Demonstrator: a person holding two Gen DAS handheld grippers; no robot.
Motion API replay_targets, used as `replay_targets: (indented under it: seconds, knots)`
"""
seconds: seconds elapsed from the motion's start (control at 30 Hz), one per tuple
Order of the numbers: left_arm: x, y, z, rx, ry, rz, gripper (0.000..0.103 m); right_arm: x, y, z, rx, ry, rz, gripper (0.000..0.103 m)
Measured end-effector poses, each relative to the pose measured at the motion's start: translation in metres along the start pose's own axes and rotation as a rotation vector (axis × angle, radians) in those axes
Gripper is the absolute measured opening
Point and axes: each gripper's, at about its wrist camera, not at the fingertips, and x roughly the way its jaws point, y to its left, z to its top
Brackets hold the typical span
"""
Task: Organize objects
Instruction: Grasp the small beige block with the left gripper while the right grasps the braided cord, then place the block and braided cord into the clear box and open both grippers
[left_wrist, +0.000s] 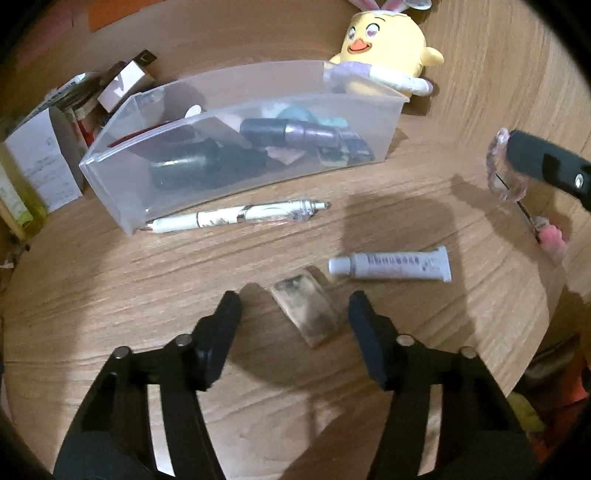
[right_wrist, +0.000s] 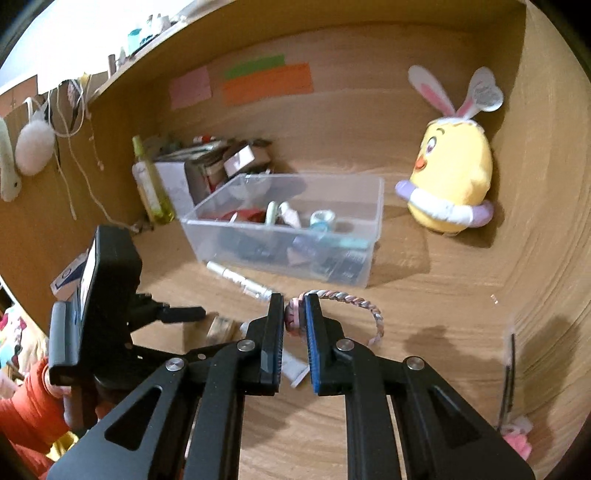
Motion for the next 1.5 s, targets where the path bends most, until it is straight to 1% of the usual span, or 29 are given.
replay_targets:
  seconds: [0.07,0.17,0.2,0.37,0.57,0.8,0.97,1.1,1.2,1.3,1.37,1.5]
  knots:
    - [-0.001,0.003,0.001,-0.008,-0.006,-0.003,0.034,0.001,-0.002,0.003,0.007,-0.006,0.0,0.01]
    - [-0.002,0.013,0.002,-0.046,-0.007,-0.025,0.024,0.006,-0.003,0.006,0.01,-0.002,-0.003,0.01]
    - [-0.003,0.015,0.001,-0.055,-0.007,-0.032,0.023,0.008,-0.003,0.008,0.01,-0.002,0.001,0.01]
    - [-0.013,0.027,0.0,-0.089,-0.044,-0.019,0.023,0.018,-0.003,0.019,0.01,-0.006,0.006,0.01]
    - [-0.038,0.041,0.008,-0.116,-0.123,0.003,0.023,0.031,-0.002,0.039,0.002,-0.019,0.0,0.01]
    - [-0.065,0.063,0.033,-0.155,-0.213,0.01,0.023,0.045,-0.004,0.078,-0.007,-0.046,-0.001,0.01]
    - [-0.085,0.081,0.06,-0.171,-0.282,0.021,0.023,0.06,-0.002,0.103,-0.024,-0.051,-0.012,0.01]
    - [-0.087,0.089,0.081,-0.171,-0.298,0.037,0.023,0.08,0.002,0.111,-0.039,-0.017,-0.022,0.01]
    - [-0.081,0.094,0.095,-0.178,-0.299,0.043,0.023,0.102,0.004,0.111,-0.058,0.029,-0.037,0.01]
    - [-0.072,0.097,0.107,-0.177,-0.301,0.077,0.023,0.128,0.004,0.108,-0.074,0.087,-0.051,0.01]
    - [-0.062,0.101,0.114,-0.182,-0.292,0.082,0.023,0.145,0.005,0.105,-0.091,0.128,-0.067,0.01]
    - [-0.038,0.108,0.126,-0.203,-0.25,0.062,0.023,0.169,0.002,0.099,-0.099,0.193,-0.067,0.01]
